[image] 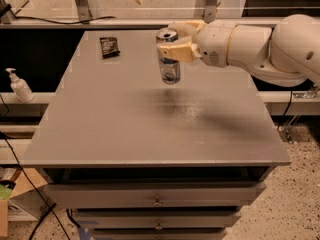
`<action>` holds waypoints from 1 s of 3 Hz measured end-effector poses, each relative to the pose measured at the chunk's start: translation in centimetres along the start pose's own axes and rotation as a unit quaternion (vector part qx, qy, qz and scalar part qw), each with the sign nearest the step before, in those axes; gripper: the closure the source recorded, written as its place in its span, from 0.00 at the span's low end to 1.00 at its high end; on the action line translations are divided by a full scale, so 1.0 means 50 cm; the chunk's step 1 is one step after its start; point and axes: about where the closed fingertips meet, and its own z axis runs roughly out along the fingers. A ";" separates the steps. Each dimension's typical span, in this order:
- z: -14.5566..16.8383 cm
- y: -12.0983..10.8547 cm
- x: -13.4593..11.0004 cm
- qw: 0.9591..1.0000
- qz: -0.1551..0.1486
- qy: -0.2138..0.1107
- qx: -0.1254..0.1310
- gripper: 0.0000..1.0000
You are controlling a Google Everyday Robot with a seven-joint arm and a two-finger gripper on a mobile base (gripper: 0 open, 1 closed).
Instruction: Place redbull can upright
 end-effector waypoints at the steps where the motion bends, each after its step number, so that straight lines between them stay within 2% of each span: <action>1: -0.005 -0.006 0.019 0.999 0.011 -0.029 0.012 1.00; 2: -0.011 -0.010 0.029 0.998 0.018 -0.050 0.023 1.00; 3: -0.015 -0.012 0.037 0.997 0.031 -0.063 0.031 0.82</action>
Offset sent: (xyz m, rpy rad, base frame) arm 0.0052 -0.0232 -0.0173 0.1669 -0.0519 -0.0438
